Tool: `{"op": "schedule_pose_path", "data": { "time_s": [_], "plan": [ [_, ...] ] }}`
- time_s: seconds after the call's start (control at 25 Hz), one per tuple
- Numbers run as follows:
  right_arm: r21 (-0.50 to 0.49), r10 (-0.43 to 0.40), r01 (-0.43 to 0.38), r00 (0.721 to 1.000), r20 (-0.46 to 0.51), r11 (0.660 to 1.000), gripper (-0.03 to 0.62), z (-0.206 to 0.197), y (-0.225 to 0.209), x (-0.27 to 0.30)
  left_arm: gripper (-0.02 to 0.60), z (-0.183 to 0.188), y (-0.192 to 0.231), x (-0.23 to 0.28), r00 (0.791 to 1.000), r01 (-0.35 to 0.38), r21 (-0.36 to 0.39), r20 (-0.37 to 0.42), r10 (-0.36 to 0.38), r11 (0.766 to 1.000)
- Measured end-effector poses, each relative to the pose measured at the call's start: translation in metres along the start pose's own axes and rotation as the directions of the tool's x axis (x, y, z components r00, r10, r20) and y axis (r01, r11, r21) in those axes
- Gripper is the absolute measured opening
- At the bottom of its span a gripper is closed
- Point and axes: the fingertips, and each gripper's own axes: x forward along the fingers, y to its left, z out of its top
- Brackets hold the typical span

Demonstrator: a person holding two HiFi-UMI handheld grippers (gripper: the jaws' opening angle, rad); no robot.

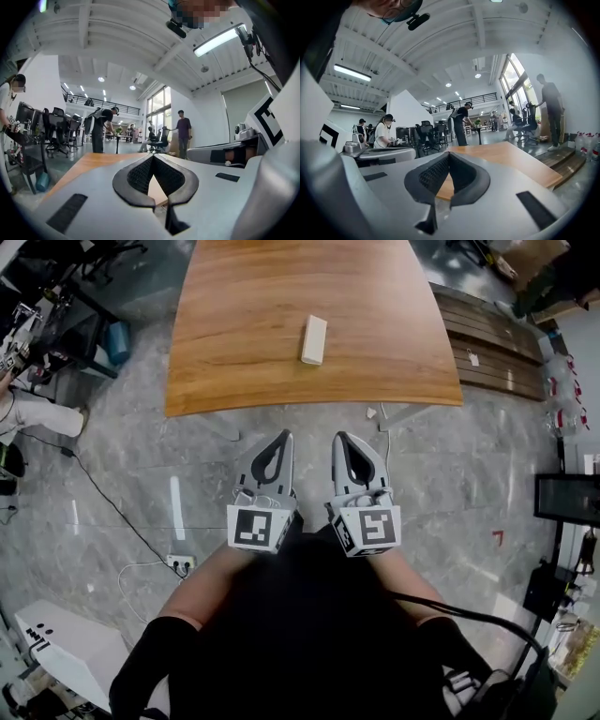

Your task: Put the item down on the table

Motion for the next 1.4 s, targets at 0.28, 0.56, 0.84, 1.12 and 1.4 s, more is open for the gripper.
{"op": "schedule_pose_path", "data": {
  "time_s": [0.28, 0.56, 0.84, 1.12, 1.4],
  "plan": [
    [0.025, -0.023, 0.024, 0.999, -0.045, 0.999, 0.012, -0.004, -0.045, 0.087, 0.003, -0.001, 0.046, 0.08, 1.0, -0.001, -0.004, 0.005, 0.002, 1.0],
    [0.045, 0.025, -0.021, 0.996, -0.089, 0.999, 0.012, -0.019, -0.1, 0.179, 0.003, -0.013, 0.077, 0.179, 0.999, -0.033, -0.007, -0.02, 0.033, 0.999],
    [0.069, 0.096, -0.085, 0.98, -0.172, 0.994, 0.013, -0.044, -0.149, 0.259, 0.003, -0.036, 0.098, 0.26, 0.994, -0.065, 0.007, -0.088, 0.066, 0.998],
    [0.136, 0.116, -0.069, 0.921, -0.372, 0.988, 0.014, -0.125, -0.17, 0.318, 0.003, -0.11, 0.125, 0.316, 0.966, -0.035, -0.027, -0.256, 0.027, 0.999],
    [0.227, 0.135, -0.002, 0.808, -0.573, 0.974, 0.02, -0.213, -0.188, 0.362, 0.003, -0.148, 0.147, 0.346, 0.937, 0.015, -0.049, -0.349, -0.031, 0.999]
  ]
}}
